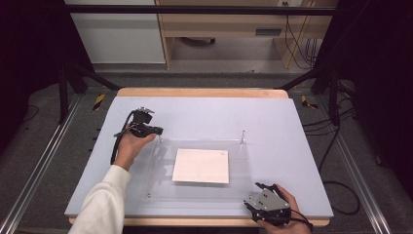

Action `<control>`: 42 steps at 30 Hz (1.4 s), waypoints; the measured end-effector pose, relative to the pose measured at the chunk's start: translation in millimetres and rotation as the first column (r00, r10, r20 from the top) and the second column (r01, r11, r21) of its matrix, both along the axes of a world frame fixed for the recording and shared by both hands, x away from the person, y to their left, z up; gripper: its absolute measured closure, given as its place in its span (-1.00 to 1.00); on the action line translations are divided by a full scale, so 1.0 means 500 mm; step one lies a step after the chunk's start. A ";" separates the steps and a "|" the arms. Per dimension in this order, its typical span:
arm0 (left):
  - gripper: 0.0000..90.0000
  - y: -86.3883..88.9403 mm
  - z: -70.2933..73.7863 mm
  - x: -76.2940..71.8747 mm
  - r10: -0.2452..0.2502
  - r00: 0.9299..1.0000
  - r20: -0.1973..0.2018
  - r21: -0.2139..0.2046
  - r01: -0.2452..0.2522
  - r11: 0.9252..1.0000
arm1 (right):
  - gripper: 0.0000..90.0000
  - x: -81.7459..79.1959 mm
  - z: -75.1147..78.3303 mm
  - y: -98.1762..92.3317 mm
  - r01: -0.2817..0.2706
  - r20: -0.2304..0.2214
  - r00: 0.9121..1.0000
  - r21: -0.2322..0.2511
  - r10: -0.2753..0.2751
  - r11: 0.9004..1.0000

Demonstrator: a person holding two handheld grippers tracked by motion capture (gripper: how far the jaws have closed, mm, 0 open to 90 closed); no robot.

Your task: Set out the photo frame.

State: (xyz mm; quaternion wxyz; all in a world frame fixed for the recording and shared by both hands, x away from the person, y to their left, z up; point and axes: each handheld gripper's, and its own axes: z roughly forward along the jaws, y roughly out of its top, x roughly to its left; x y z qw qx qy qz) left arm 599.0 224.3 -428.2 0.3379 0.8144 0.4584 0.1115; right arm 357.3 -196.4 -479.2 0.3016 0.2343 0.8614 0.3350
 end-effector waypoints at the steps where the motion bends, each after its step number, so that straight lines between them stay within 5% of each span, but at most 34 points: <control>1: 0.89 0.000 0.000 0.000 0.001 1.000 0.002 0.000 -0.001 1.000 | -0.26 0.000 0.000 0.001 -0.008 0.009 1.000 0.002 0.008 1.000; 29: 0.88 0.003 -0.002 -0.002 -0.036 0.999 0.027 0.002 0.036 0.999 | 0.01 -0.009 0.007 0.007 -0.066 0.070 0.995 -0.015 0.067 0.998; 32: 0.81 0.004 -0.005 -0.006 -0.033 0.998 0.060 0.013 0.032 0.999 | 0.01 -0.010 0.008 0.007 -0.065 0.075 0.995 -0.012 0.065 0.998; 35: 0.53 0.011 -0.007 -0.012 -0.009 0.994 0.109 0.012 0.008 1.000 | 0.00 -0.010 0.008 0.008 -0.065 0.069 0.995 -0.013 0.066 0.998; 42: 0.14 0.020 0.014 -0.056 -0.020 0.971 0.238 0.003 0.020 1.000 | 0.02 -0.012 0.012 0.007 -0.061 0.074 0.995 0.000 0.061 0.998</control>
